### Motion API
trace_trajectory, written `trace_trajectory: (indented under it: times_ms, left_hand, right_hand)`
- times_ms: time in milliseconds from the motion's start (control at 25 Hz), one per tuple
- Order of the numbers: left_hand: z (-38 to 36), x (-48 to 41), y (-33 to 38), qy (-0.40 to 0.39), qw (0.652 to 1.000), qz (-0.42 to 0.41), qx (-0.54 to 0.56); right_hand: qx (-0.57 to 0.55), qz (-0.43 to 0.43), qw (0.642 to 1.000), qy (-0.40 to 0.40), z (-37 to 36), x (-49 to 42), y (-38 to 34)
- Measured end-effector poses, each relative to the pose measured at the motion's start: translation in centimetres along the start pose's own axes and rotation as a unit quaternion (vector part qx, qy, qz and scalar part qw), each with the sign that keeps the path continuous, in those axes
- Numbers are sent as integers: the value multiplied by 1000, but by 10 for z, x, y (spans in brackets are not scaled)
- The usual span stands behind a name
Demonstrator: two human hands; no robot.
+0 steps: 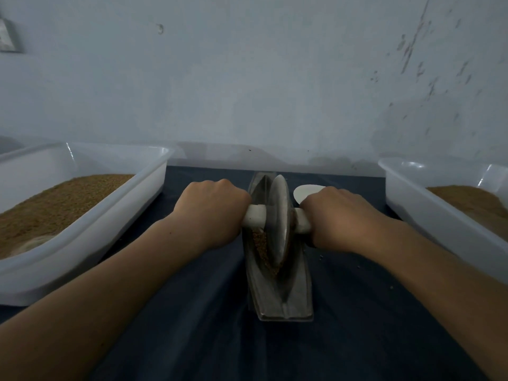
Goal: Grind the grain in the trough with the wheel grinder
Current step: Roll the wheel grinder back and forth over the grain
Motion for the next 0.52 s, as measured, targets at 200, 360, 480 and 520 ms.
trace_trajectory:
  times_ms: [200,360,480,520]
  left_hand:
    - [-20,-38,-12,-12,999,35,-4]
    - [-16,-53,-10,-21,999,22,-12]
    - [-19,-24,-11,-67,997,-8,38]
    - [-17,-9,-11,-66,996,-20,50]
  right_hand:
    - [-45,-5,998,46,-5,-40,8]
    - [-55,-3,994,91,-6,-43,11]
    - [6,54,990,133,4,-10,2]
    - [40,70,981,178,14,7,-1]
Point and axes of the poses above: each hand's wrist, its own x-axis away from the middle knuckle, its own z-axis out of the back of the hand, y = z × x, the point moved 9 cm from there along -x, towards the middle knuckle, and after that the axes turned 1 degree about x, right-handed, at the moved point
